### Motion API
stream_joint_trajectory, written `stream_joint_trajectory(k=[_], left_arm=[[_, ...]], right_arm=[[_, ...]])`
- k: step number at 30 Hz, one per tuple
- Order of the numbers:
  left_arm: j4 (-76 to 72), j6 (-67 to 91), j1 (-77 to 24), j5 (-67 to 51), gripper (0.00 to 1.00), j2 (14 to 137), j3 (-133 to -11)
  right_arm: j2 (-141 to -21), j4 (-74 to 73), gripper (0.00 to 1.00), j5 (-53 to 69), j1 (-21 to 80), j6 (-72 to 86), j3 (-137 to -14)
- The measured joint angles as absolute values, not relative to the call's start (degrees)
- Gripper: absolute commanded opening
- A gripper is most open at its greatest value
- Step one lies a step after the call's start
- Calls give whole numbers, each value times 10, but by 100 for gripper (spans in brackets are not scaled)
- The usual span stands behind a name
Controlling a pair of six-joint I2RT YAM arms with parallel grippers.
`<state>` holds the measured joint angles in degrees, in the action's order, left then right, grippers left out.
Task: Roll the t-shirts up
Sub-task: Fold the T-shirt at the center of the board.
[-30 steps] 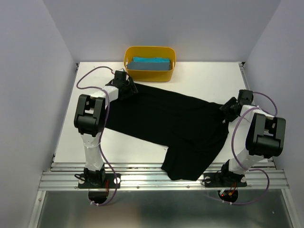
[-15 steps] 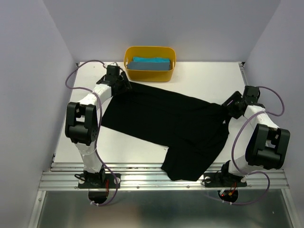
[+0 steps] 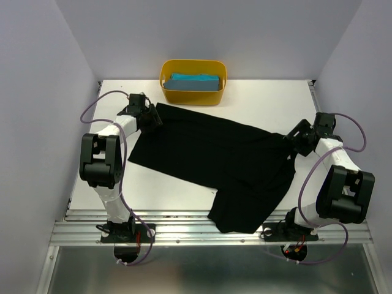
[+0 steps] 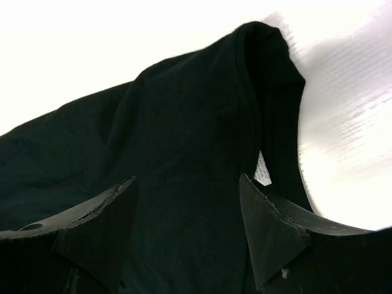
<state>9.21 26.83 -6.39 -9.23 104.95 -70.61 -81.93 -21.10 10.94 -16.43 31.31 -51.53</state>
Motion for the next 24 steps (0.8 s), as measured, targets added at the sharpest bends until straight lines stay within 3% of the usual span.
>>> stream_joint_trajectory(k=[6,21,24], left_arm=[[85,291,-69,-102,54,1076,-730],[84,351,-93,-43,50,1116,-741],[84,358,-93,-32,44,1127,-750]], right_arm=[[-818,-212,72,115,-164,313,-515],[-813,-212,72,114,-164,313,-506],[-814,-212,72,114,-164,313,-506]])
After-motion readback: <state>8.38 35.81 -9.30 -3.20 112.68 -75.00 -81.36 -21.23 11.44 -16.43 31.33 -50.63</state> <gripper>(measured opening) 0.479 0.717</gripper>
